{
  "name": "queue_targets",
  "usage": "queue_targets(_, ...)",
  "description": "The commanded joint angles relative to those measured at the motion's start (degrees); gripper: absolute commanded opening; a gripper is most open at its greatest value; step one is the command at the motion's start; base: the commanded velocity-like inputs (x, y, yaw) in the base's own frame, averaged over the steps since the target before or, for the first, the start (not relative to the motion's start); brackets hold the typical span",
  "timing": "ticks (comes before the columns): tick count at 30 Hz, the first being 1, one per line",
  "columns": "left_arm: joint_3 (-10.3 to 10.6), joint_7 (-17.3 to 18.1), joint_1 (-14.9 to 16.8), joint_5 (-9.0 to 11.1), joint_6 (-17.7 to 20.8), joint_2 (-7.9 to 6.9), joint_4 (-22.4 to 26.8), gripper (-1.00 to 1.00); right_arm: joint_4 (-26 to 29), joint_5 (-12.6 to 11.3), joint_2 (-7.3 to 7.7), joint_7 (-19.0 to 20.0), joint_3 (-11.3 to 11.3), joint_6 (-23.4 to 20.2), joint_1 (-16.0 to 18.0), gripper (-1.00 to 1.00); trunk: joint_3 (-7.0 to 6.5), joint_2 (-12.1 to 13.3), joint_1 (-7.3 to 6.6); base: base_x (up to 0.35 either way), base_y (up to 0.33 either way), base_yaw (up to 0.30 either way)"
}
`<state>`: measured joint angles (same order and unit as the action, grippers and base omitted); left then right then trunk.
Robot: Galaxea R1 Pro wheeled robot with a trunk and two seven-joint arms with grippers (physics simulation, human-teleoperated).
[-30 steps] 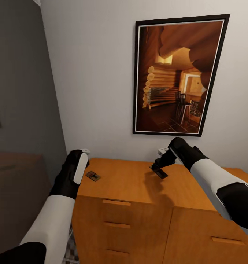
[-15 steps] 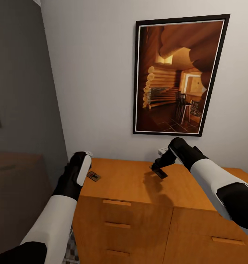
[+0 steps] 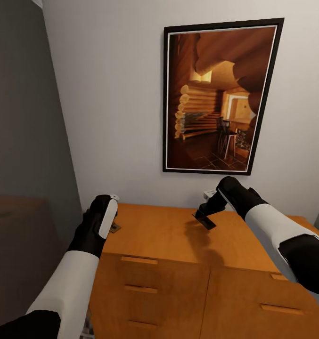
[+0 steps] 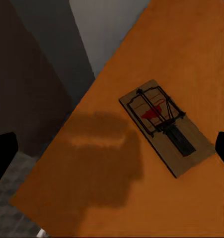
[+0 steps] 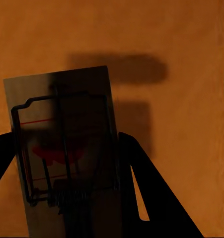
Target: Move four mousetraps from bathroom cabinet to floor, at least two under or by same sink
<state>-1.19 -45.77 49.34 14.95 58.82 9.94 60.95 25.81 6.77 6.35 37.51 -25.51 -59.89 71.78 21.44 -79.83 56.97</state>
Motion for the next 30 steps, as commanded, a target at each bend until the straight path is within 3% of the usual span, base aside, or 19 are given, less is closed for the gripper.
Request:
queue_targets(1,-0.1,-0.6,0.1,0.6,0.1,0.05,0.0,1.0,0.1,0.4,0.06,0.5,-0.3,-0.1,0.0,-1.0,0.08,0.0,0.0,0.0,-0.279,0.0)
queue_targets(21,-0.1,-0.6,0.1,0.5,0.1,0.05,0.3,1.0,0.1,0.4,0.16,0.5,-0.3,-0.1,0.0,-1.0,0.08,0.0,0.0,0.0,-0.04,0.067)
queue_targets(30,0.0,-0.6,0.1,1.4,0.1,0.05,-0.1,1.0,0.1,0.4,0.06,0.5,-0.3,-0.1,0.0,-1.0,0.08,0.0,0.0,0.187,-0.145,0.002)
